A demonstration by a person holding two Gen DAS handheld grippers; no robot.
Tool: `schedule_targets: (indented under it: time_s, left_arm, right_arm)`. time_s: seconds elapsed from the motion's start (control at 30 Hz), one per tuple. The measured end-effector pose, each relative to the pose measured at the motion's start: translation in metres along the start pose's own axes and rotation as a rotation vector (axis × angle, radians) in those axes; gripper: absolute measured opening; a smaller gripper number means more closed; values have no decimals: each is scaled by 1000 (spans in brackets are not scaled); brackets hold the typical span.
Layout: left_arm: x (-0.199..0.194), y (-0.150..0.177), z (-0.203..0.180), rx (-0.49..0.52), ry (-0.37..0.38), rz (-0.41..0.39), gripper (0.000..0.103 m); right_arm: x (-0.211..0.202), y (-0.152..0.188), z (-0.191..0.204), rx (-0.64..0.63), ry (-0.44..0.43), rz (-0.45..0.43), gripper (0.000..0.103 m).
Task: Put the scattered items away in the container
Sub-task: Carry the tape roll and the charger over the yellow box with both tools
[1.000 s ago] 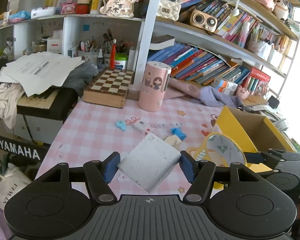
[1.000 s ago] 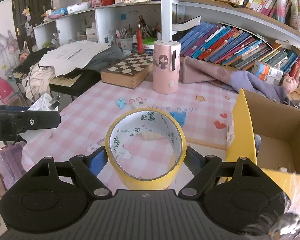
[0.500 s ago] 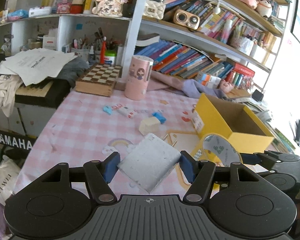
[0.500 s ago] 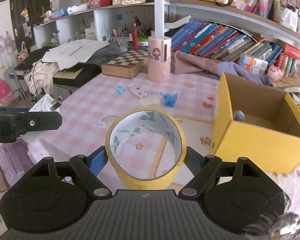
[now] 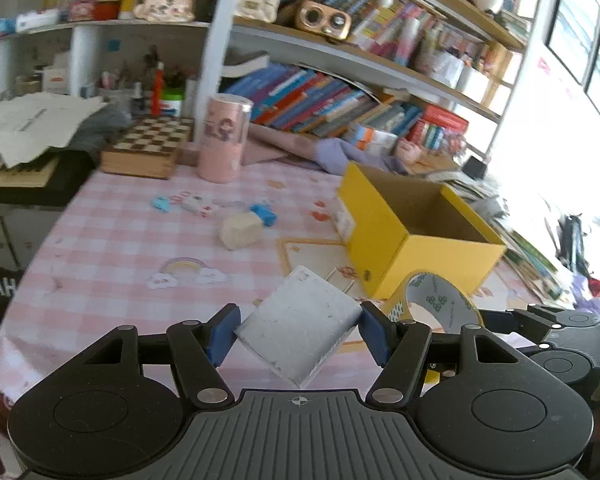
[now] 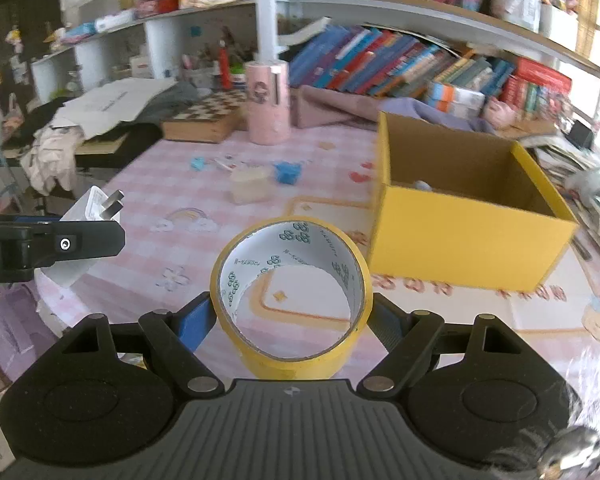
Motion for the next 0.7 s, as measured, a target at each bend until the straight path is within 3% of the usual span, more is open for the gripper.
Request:
schedule_targets:
  time_s: [0.7]
  left_arm:
    - [48,17,-83,98,243,110,65]
  right_arm:
    - [-46,29,-79,136,237,53,80]
Point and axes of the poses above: each gripper's, at about its wrist camera, not at the fingertips, and x roughly the way its jaws point, z to its left, y to its underside, the point moved 6 cm from there along x, roughly the way its jaws point, and after that the axes turned 15 degrees about -z, right-handed, at the moved point
